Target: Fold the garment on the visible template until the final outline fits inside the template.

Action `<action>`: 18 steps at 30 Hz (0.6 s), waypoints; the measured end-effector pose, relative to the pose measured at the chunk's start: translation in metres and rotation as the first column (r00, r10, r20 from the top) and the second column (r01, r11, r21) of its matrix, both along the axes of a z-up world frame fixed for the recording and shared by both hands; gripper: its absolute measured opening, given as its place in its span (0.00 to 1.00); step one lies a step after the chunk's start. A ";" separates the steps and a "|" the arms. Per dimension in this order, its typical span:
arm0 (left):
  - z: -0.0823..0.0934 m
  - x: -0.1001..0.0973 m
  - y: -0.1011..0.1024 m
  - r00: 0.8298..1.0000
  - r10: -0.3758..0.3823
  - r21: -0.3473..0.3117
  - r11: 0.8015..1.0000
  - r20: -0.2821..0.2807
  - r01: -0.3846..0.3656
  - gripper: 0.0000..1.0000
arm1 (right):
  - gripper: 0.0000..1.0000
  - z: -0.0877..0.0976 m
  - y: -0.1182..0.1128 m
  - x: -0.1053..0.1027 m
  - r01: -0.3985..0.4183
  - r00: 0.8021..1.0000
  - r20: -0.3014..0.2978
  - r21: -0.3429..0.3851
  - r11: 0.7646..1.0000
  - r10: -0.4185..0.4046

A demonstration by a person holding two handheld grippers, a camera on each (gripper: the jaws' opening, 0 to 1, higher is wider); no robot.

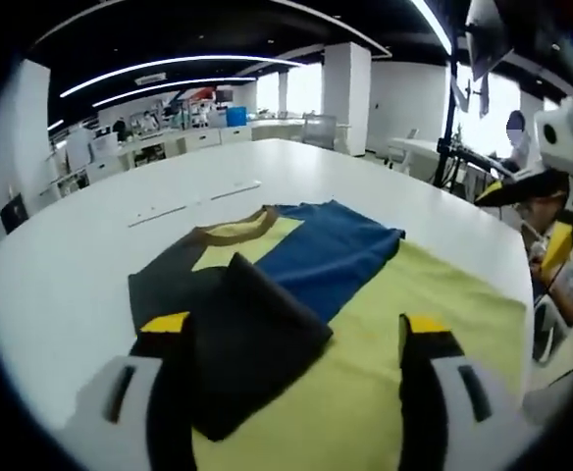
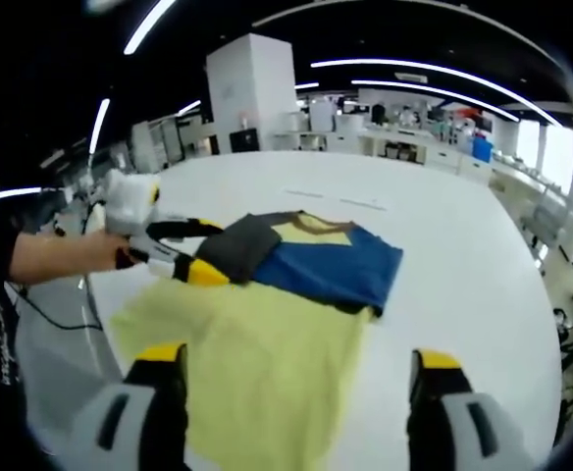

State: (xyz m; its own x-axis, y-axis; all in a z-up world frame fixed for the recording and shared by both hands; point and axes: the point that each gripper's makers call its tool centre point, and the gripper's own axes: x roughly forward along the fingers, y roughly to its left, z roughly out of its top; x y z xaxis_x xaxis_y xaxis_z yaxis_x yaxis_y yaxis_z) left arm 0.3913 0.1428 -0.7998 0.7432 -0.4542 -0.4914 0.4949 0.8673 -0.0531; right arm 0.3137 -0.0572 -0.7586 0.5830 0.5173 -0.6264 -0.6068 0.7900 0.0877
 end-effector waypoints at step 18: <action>-0.012 0.002 0.072 0.981 0.192 -0.006 0.981 -0.009 -0.192 0.71 | 0.94 -0.002 0.002 -0.001 -0.004 1.000 -0.004 0.001 1.000 0.004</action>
State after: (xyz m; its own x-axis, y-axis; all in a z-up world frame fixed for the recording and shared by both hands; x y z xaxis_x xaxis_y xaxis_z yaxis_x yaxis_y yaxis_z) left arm 0.3932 0.2146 -0.8117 0.8127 -0.3067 -0.4954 0.3186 0.9458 -0.0628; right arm 0.3127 -0.0554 -0.7604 0.5782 0.5201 -0.6286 -0.6097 0.7874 0.0907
